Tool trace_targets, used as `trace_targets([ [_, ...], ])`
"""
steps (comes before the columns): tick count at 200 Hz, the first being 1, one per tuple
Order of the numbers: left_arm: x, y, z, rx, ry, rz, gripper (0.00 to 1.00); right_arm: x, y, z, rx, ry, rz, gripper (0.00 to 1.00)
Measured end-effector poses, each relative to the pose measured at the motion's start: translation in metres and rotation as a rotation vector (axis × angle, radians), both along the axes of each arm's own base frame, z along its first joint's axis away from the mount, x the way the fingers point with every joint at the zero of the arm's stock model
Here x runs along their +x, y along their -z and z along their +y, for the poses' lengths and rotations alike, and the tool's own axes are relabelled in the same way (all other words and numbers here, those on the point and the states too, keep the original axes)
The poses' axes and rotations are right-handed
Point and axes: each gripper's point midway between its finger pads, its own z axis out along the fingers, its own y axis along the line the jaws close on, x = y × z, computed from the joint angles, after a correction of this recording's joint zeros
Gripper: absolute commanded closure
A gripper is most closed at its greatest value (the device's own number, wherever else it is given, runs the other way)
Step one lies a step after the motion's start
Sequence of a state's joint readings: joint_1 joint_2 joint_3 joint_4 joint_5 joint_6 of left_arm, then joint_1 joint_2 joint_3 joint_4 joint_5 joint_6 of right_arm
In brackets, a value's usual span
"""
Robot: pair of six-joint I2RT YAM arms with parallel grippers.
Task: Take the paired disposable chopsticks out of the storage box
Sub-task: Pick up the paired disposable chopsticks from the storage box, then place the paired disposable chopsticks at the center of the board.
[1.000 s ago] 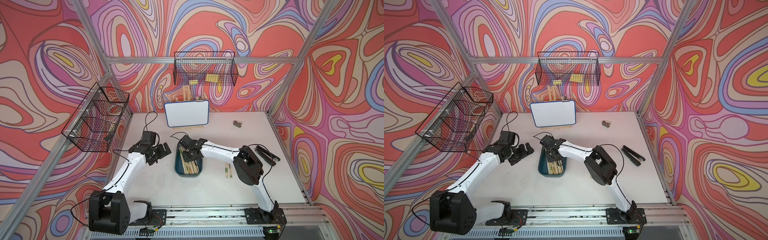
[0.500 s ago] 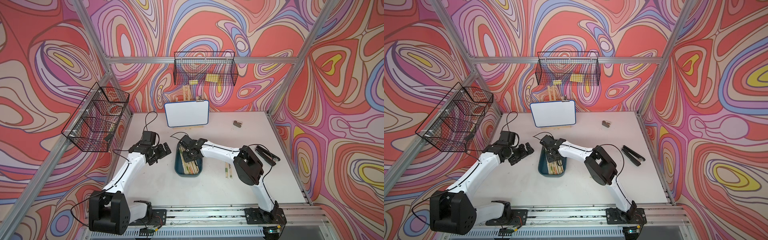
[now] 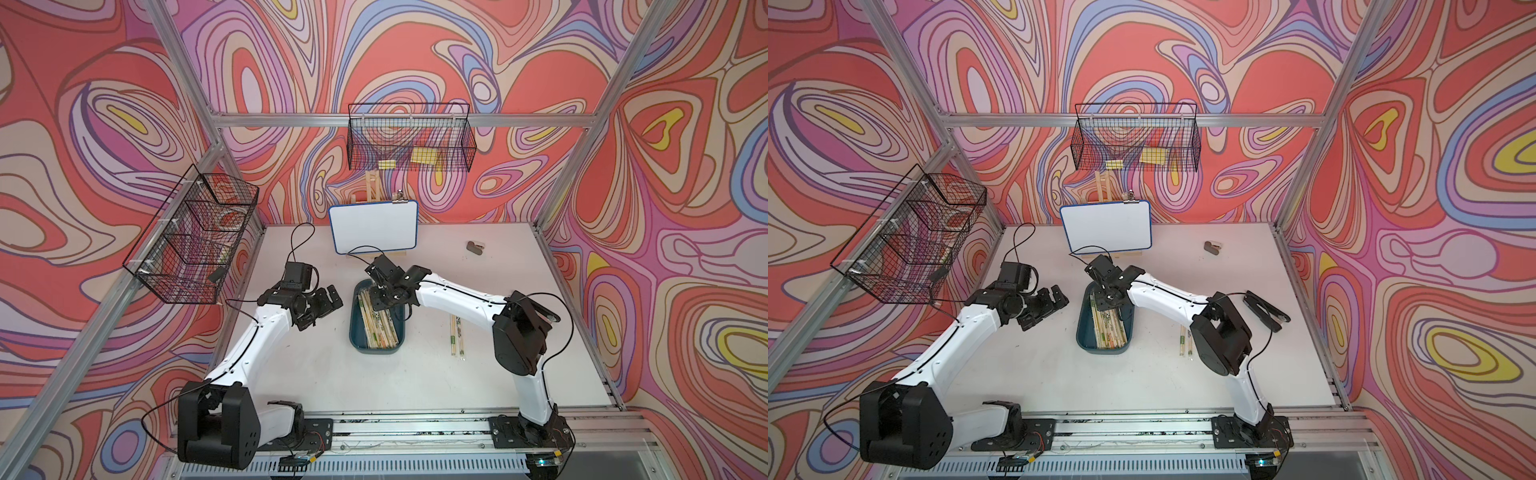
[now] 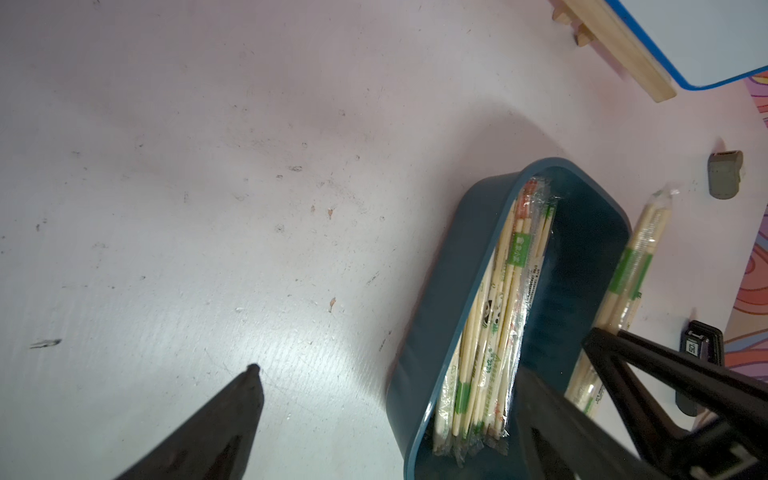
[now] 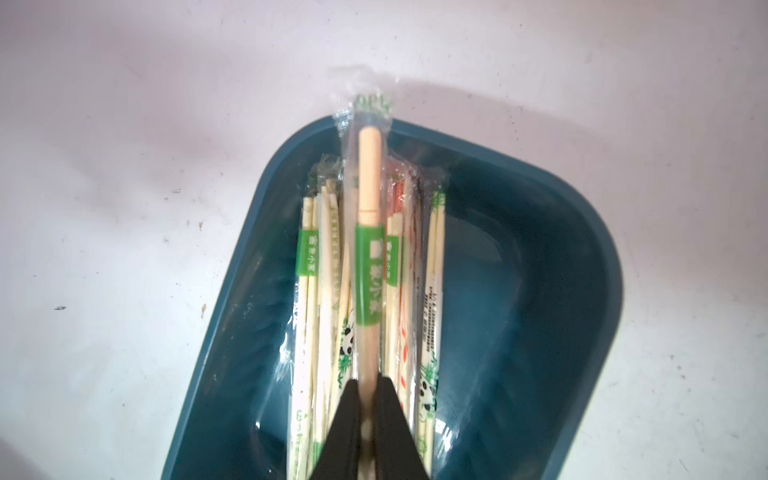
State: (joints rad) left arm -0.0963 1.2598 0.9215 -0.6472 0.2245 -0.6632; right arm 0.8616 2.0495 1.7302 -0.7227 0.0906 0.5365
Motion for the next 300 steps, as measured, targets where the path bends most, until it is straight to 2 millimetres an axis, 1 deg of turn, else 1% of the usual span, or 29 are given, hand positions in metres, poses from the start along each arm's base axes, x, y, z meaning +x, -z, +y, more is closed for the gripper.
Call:
trace_targets([
  [22, 0.0, -0.002, -0.002, -0.009, 0.003, -0.006, 0.0, 0.002, -0.011, -0.01, 0.015, 0.017, -0.014, 1.0],
  [35, -0.001, -0.004, -0.002, -0.015, 0.001, -0.01, 0.0, 0.004, -0.016, -0.019, 0.019, 0.035, -0.025, 1.0],
  [60, -0.002, -0.007, -0.006, -0.023, 0.006, -0.016, 0.0, 0.009, -0.024, -0.043, 0.011, 0.078, -0.043, 0.99],
  [87, -0.005, -0.008, -0.019, -0.025, 0.039, -0.018, 0.0, 0.011, -0.026, -0.072, -0.014, 0.129, -0.056, 1.0],
  [110, -0.008, -0.008, -0.029, -0.026, 0.061, -0.016, 0.0, 0.009, -0.015, -0.096, -0.058, 0.168, -0.053, 1.0],
  [138, -0.01, -0.008, -0.035, -0.023, 0.075, -0.015, 0.0, 0.0, 0.013, -0.123, -0.131, 0.206, -0.017, 1.0],
  [159, -0.009, -0.008, -0.037, -0.019, 0.077, -0.017, 0.0, -0.007, 0.032, -0.139, -0.177, 0.231, 0.013, 1.0],
  [179, -0.009, -0.01, -0.038, -0.018, 0.075, -0.019, 0.0, -0.013, 0.044, -0.15, -0.212, 0.251, 0.028, 1.0],
  [203, -0.008, -0.01, -0.039, -0.018, 0.077, -0.018, 0.0, -0.016, 0.052, -0.159, -0.239, 0.274, 0.036, 1.0],
  [260, -0.008, -0.008, -0.04, -0.018, 0.075, -0.012, 0.0, -0.013, 0.065, -0.184, -0.278, 0.334, 0.039, 1.0],
  [300, -0.008, -0.008, -0.041, -0.016, 0.079, -0.013, 0.0, -0.016, 0.074, -0.198, -0.307, 0.356, 0.051, 1.0],
])
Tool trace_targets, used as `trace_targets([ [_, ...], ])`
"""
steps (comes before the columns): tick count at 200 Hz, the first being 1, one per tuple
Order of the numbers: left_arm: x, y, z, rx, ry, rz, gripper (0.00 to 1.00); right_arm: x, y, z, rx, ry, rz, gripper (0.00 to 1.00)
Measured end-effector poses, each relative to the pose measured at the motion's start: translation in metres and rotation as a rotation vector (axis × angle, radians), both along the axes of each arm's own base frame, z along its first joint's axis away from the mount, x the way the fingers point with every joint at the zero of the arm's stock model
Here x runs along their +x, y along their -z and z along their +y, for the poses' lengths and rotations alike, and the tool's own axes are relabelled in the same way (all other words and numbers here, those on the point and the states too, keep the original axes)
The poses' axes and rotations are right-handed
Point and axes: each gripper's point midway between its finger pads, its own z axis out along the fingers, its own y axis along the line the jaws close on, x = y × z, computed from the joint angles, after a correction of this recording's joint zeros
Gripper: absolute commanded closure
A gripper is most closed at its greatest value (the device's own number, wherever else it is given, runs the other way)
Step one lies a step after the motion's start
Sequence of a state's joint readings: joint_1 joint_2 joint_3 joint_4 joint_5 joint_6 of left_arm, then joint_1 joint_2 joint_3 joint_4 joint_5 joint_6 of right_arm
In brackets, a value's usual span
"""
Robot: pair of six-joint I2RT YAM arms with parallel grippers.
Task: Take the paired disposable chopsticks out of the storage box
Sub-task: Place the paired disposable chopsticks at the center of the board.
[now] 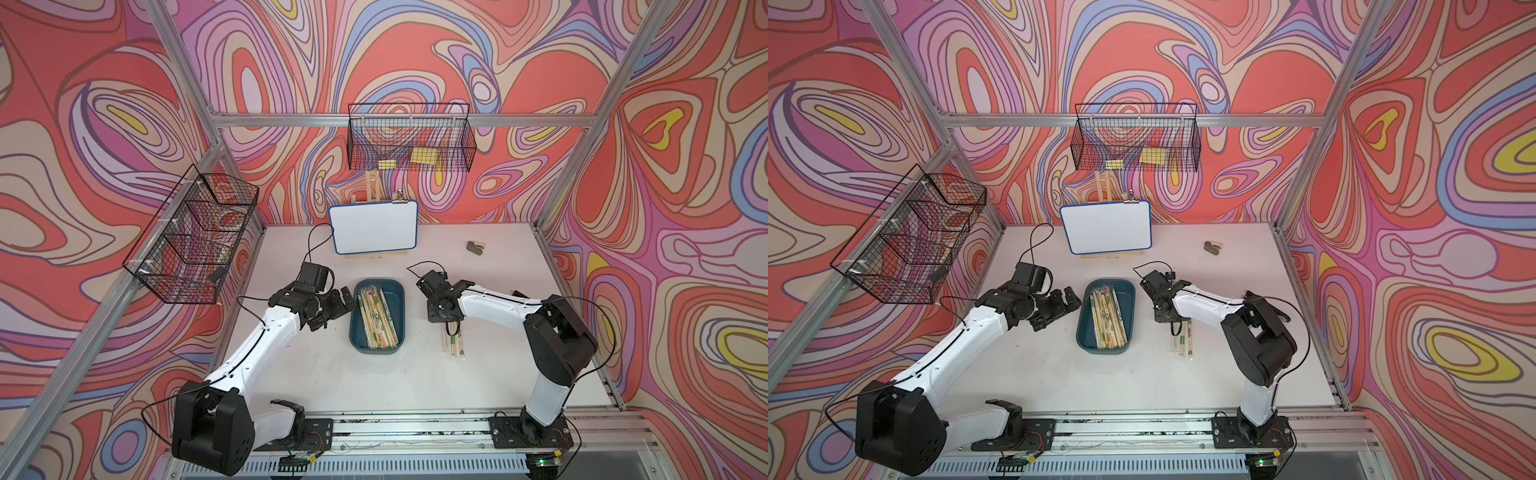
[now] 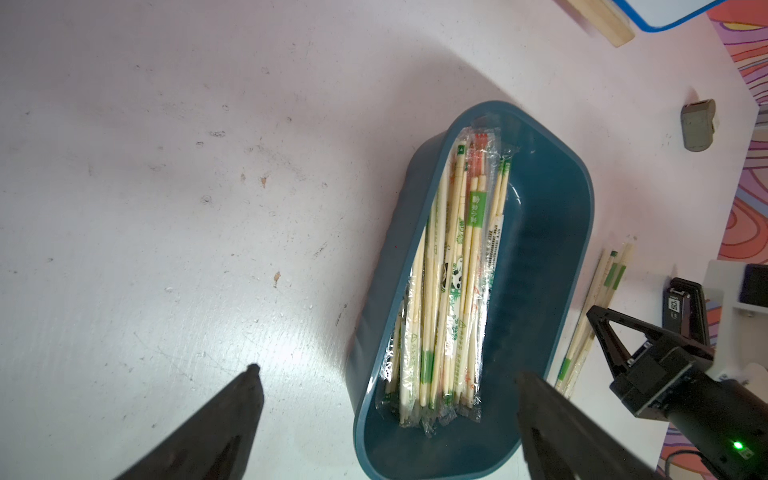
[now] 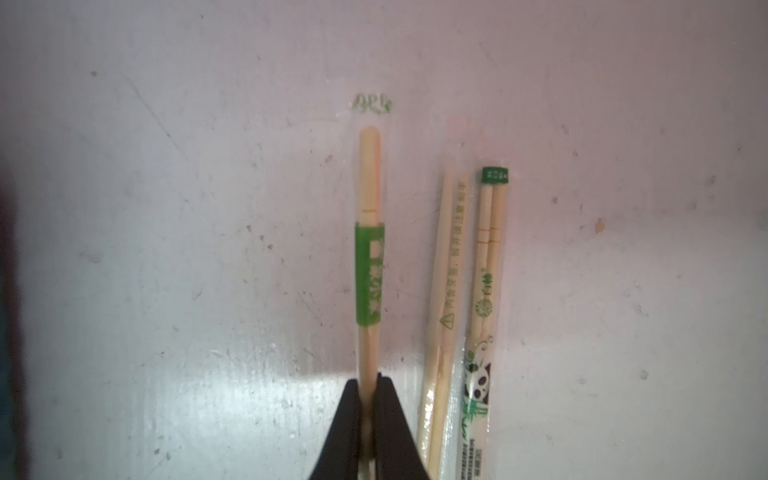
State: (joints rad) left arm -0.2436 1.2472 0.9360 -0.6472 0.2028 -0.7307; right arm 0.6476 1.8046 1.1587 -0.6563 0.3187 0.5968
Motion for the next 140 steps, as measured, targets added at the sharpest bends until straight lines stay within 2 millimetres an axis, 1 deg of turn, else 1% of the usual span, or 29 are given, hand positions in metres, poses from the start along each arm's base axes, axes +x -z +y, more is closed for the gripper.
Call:
trace_targets([
  [81, 0.001, 0.001, 0.0, 0.002, 0.0, 0.004, 0.0, -0.002, 0.013, -0.009, -0.027, 0.014, 0.014, 1.0],
  [128, 0.002, 0.0, -0.001, 0.002, 0.001, 0.003, 0.0, -0.007, 0.021, -0.018, -0.046, 0.024, 0.036, 1.0],
  [140, 0.002, 0.0, -0.001, 0.002, 0.002, 0.003, 0.0, -0.008, 0.022, -0.019, -0.047, 0.026, 0.037, 0.98],
])
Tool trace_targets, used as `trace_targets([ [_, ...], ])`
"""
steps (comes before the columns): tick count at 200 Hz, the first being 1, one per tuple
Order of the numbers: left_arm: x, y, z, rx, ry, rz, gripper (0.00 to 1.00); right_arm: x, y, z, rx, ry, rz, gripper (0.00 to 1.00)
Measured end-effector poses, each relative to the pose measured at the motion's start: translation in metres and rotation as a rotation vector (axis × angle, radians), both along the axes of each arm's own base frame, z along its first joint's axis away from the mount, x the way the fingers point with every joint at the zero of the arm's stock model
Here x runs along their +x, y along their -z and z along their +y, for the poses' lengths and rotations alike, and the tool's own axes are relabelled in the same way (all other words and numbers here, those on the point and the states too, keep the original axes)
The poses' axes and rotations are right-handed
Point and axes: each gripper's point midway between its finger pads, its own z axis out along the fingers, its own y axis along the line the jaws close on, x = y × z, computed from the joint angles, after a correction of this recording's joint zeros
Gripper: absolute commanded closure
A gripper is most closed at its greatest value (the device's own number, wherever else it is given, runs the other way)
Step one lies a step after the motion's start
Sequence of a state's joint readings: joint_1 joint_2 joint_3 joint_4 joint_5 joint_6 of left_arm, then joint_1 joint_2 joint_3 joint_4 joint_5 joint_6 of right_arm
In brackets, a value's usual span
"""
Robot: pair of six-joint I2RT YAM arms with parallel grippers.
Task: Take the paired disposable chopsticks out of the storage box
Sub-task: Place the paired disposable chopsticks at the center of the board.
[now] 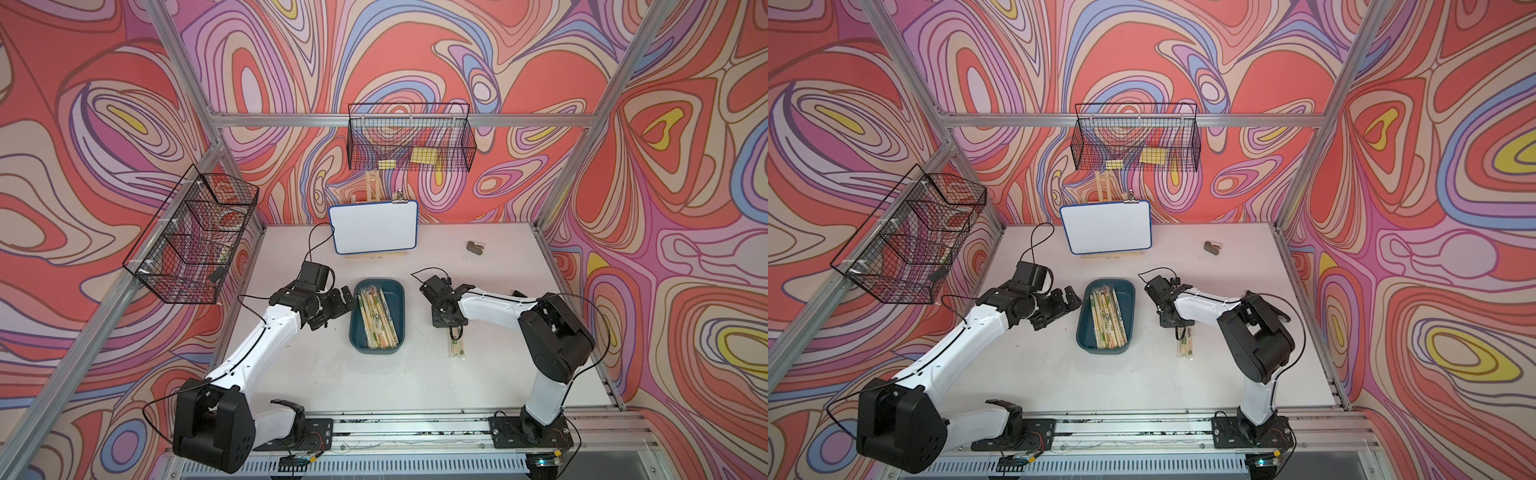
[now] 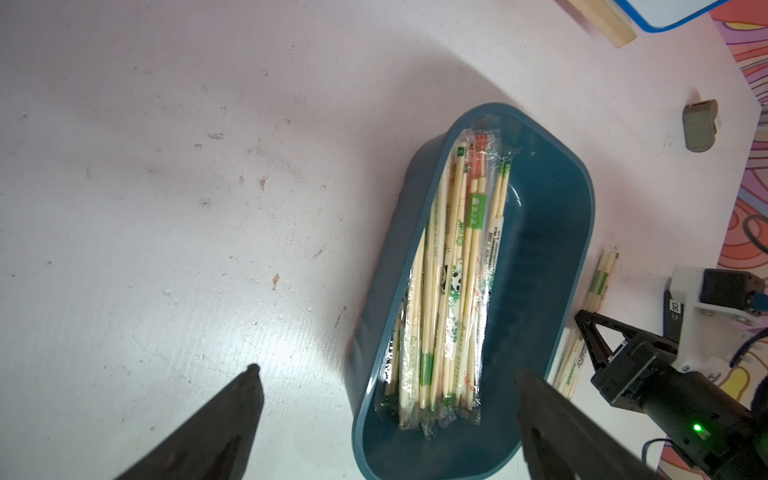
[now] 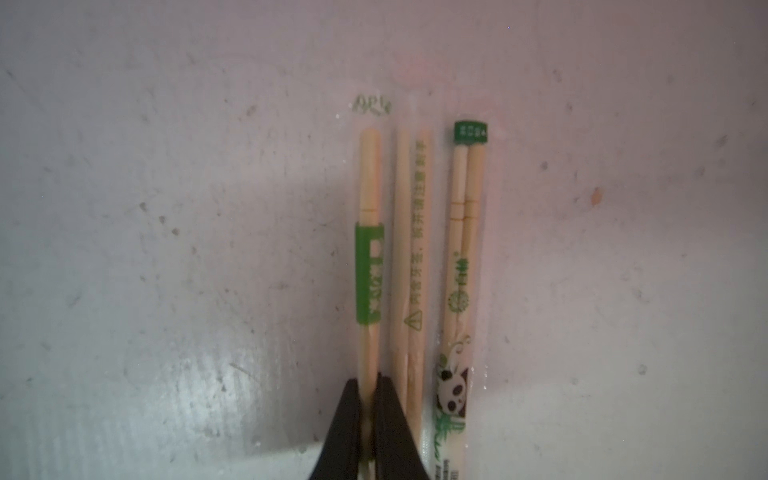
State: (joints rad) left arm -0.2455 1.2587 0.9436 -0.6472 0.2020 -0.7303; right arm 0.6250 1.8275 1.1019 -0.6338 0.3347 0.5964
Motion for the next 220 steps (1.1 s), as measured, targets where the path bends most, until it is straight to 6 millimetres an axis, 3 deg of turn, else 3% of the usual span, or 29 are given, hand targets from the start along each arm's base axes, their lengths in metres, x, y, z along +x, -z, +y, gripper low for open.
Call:
trace_targets([
  [44, 0.0, 0.0, -0.001, 0.0, 0.004, 0.0, 0.0, 0.0, 0.001, 0.0, 0.0, -0.001, 0.001, 0.79],
  [118, 0.0, 0.0, 0.0, 0.006, 0.001, -0.001, 0.0, 0.001, -0.007, 0.0, 0.007, 0.001, -0.01, 0.6],
  [186, 0.001, 0.002, 0.004, 0.029, -0.01, -0.004, 0.0, 0.02, -0.067, 0.022, 0.147, -0.016, -0.138, 0.49],
  [220, 0.004, 0.002, 0.007, 0.054, -0.015, -0.008, 0.0, 0.025, -0.083, 0.039, 0.233, -0.056, -0.163, 0.47],
])
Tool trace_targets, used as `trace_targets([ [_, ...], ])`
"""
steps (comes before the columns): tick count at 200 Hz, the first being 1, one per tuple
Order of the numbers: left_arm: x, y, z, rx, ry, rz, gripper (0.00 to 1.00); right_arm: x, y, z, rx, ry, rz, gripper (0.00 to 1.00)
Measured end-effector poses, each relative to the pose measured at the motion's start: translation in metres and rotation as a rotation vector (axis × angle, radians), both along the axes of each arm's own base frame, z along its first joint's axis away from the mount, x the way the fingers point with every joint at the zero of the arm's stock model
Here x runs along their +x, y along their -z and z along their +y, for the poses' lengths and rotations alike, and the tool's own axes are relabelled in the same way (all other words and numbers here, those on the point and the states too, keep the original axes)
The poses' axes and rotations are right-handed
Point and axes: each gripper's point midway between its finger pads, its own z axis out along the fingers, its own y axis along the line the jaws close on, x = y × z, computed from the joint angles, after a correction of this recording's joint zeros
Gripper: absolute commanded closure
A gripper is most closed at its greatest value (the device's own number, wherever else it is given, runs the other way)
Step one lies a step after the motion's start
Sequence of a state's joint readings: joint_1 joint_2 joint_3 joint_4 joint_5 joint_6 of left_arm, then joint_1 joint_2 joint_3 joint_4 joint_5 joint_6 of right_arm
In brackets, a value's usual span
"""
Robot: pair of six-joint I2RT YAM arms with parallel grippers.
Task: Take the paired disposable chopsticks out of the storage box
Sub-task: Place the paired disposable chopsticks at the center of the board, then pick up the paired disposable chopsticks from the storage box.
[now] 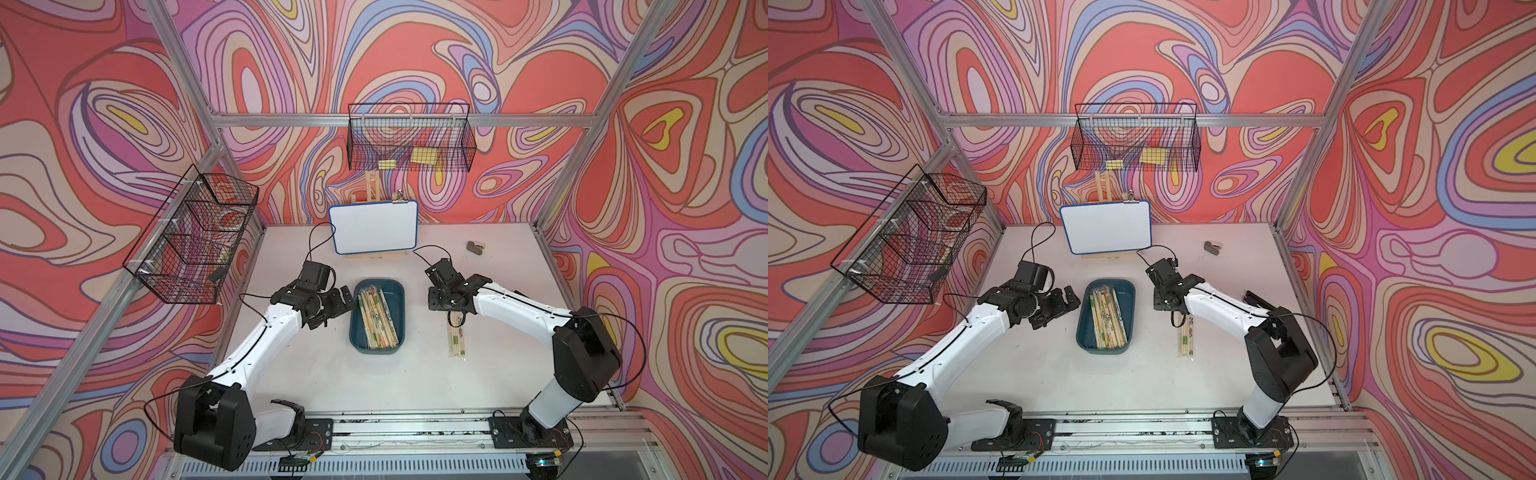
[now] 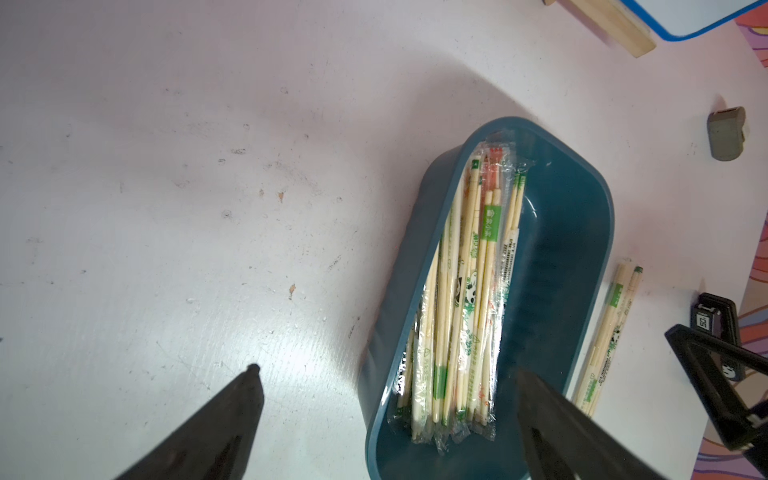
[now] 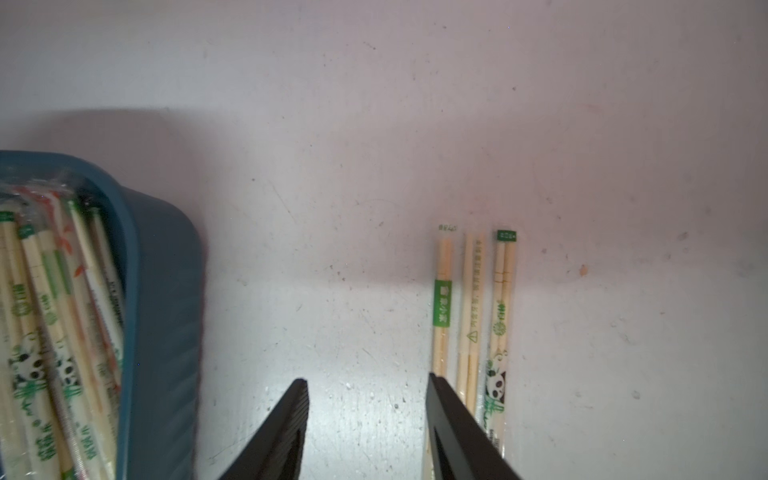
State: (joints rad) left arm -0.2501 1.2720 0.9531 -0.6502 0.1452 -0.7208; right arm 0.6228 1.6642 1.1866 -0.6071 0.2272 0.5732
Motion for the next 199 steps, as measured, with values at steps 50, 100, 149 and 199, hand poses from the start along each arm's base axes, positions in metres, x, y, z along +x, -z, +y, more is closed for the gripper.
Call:
trace_targets([
  [50, 0.005, -0.005, 0.005, 0.038, 0.0, -0.024, 0.0, 0.006, -0.019, 0.027, 0.114, -0.069, -0.022, 0.14],
  [100, 0.006, -0.004, 0.008, 0.056, 0.008, -0.028, 0.0, 0.011, -0.044, 0.05, 0.174, -0.114, -0.091, 0.02],
  [149, 0.008, -0.004, 0.016, 0.062, -0.007, -0.03, 0.0, 0.019, -0.073, 0.072, 0.289, -0.171, -0.15, 0.02],
  [199, 0.009, -0.004, 0.024, 0.068, -0.023, -0.028, 0.0, 0.024, -0.068, 0.106, 0.364, -0.248, -0.096, 0.07],
])
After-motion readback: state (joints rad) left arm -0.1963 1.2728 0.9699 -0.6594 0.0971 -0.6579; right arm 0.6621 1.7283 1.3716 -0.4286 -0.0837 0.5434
